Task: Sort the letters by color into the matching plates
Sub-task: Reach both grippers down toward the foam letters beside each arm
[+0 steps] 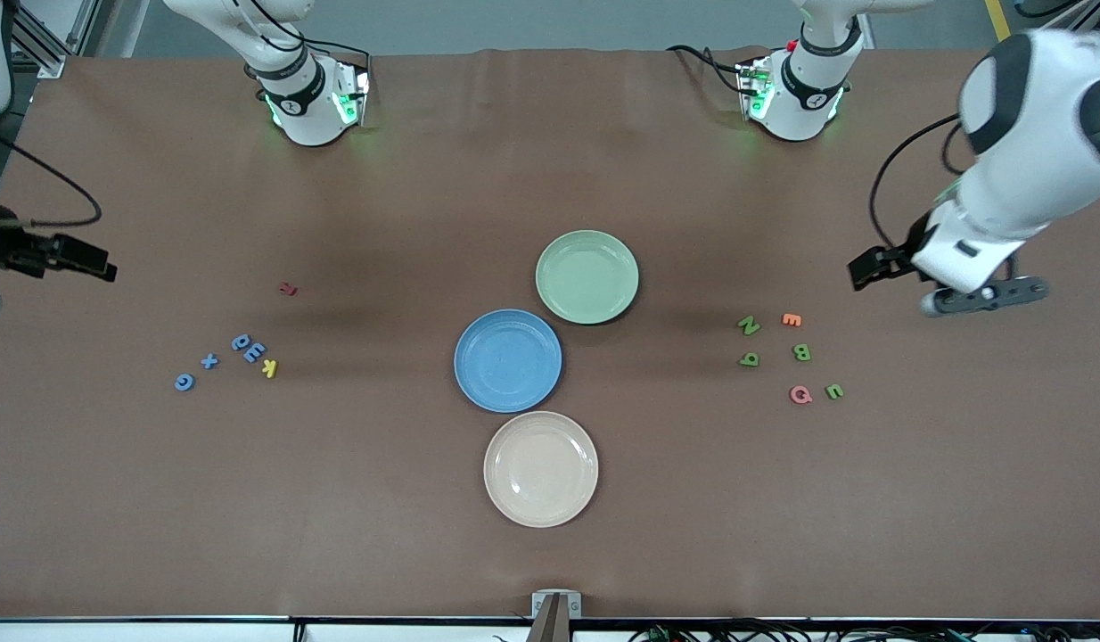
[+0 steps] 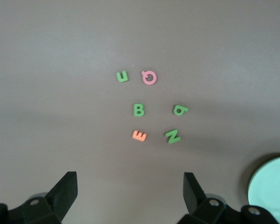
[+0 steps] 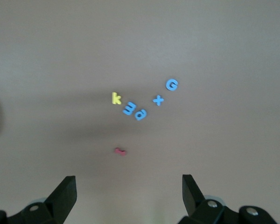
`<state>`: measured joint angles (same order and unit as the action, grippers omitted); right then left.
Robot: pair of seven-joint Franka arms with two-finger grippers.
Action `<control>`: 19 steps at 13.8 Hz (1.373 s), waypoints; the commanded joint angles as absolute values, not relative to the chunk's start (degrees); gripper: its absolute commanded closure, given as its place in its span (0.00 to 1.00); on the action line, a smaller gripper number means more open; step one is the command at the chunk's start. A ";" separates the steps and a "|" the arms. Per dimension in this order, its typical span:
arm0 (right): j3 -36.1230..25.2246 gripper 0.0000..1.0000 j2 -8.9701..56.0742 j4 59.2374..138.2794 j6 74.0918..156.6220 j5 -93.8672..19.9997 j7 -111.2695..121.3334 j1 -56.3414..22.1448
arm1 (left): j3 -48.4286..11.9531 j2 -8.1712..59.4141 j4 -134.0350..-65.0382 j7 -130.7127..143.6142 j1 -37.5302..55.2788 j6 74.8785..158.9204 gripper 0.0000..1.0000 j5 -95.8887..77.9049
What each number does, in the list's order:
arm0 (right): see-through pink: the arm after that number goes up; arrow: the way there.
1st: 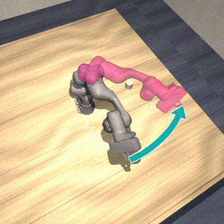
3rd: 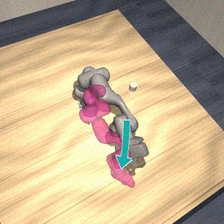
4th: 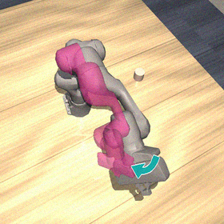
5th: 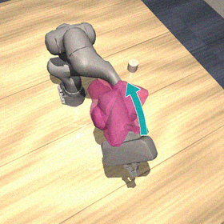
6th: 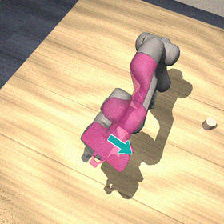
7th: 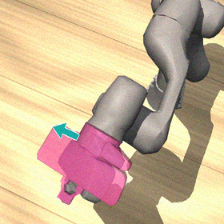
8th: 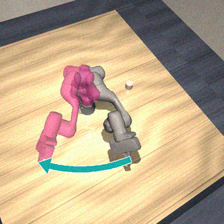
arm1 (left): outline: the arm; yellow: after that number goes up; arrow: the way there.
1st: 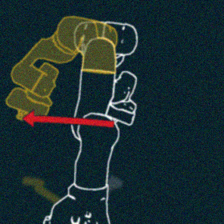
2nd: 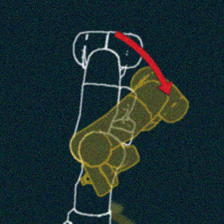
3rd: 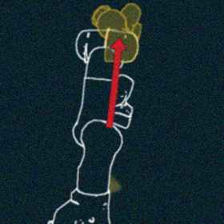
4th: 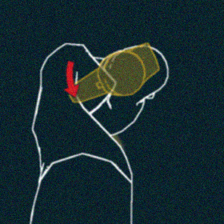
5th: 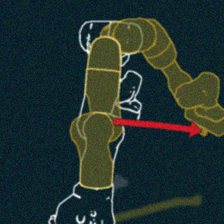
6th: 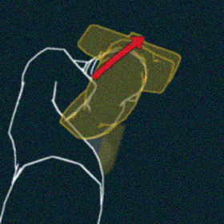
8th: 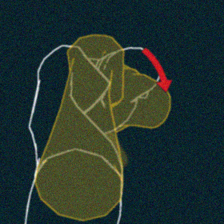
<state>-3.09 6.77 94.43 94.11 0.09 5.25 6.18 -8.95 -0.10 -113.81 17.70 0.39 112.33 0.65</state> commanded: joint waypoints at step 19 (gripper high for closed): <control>-2.37 0.31 29.25 113.48 144.49 0.53 11.60 14.68 | -13.36 22.58 -129.82 39.11 2.72 148.18 0.30 1.49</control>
<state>-3.23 27.05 115.97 143.51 0.08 10.73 13.11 -13.27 21.34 -129.84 38.04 2.58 146.51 0.65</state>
